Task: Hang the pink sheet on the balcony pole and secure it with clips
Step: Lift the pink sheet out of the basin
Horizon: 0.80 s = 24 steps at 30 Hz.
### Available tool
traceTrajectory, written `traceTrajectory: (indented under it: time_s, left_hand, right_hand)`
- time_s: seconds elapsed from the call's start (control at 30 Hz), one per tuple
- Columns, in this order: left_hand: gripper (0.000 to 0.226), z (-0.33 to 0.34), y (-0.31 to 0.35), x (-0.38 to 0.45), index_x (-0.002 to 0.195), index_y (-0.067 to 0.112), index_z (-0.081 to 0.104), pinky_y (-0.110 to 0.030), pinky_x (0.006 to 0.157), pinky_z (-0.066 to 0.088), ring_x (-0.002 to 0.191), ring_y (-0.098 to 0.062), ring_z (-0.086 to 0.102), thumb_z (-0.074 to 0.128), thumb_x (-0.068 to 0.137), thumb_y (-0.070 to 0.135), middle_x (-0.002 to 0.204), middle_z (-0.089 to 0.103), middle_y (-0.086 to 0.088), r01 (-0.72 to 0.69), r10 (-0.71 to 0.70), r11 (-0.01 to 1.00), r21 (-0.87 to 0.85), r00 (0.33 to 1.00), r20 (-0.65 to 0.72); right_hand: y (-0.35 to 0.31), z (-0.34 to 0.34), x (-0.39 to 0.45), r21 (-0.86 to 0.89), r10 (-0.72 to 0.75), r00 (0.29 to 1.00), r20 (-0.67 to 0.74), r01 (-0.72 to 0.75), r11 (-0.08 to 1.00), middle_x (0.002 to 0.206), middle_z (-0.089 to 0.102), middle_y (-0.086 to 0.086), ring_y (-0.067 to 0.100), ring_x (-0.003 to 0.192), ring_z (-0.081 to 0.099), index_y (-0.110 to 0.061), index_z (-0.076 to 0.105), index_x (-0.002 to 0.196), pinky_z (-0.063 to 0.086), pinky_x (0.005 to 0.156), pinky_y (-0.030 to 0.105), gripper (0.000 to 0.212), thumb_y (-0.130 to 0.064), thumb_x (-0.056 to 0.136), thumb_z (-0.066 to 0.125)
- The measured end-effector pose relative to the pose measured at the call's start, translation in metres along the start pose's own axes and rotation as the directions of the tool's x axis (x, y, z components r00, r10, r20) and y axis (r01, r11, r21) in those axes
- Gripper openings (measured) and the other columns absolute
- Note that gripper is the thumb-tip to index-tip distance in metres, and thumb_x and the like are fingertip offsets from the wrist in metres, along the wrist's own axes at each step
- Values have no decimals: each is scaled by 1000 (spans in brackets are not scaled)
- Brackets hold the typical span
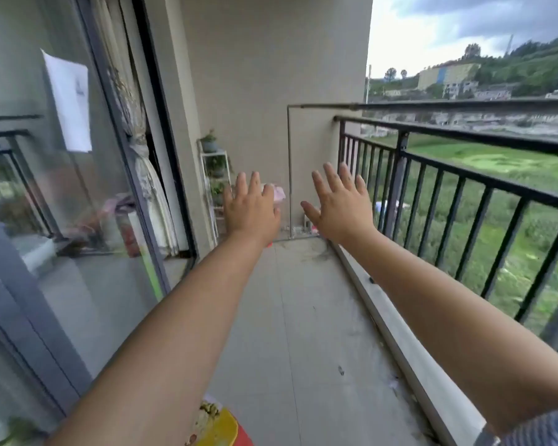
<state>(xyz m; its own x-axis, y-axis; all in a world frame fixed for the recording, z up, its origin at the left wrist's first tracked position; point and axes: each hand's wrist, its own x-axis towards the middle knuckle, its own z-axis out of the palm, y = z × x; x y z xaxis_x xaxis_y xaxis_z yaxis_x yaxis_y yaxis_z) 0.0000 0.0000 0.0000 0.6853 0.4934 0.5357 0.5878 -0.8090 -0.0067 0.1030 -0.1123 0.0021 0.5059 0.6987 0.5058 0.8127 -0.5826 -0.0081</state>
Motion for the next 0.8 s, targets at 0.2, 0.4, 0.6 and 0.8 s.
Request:
traceTrajectory:
  time_s: [0.2,0.4,0.6,0.8]
  left_hand:
    - [40,126,3,58,123,14,47,-43,102,30,129,-30,30,43,89,35,138,40,-10,-48,42,998,30,983,181]
    - [41,242,10,173,121,11,46,-42,99,33,123,-31,36,42,89,36,131,45,-13,-32,15,999,42,934,357]
    - [44,331,-3,289,125,13,43,-41,98,34,123,-31,38,43,89,37,128,47,-12,-4,-24,998,62,898,439]
    - [43,440,-38,412,125,11,43,-43,100,33,125,-29,35,43,89,35,131,43,-12,-14,-17,998,64,888,460]
  right_hand:
    - [36,121,61,-15,1,986,164,1,1000,146,27,9,30,136,17,-16,25,136,18,109,48,58,-48,89,31]
    - [103,238,178,-23,-16,949,314,24,999,145,31,9,31,134,22,-14,30,133,24,107,47,55,-45,89,35]
    - [147,329,296,-15,14,912,409,-8,1000,133,43,11,31,125,35,-14,42,122,31,100,45,47,-45,88,37]
    - [161,449,421,23,0,895,446,-11,1000,124,50,10,30,121,39,-13,46,117,31,100,44,43,-43,87,38]
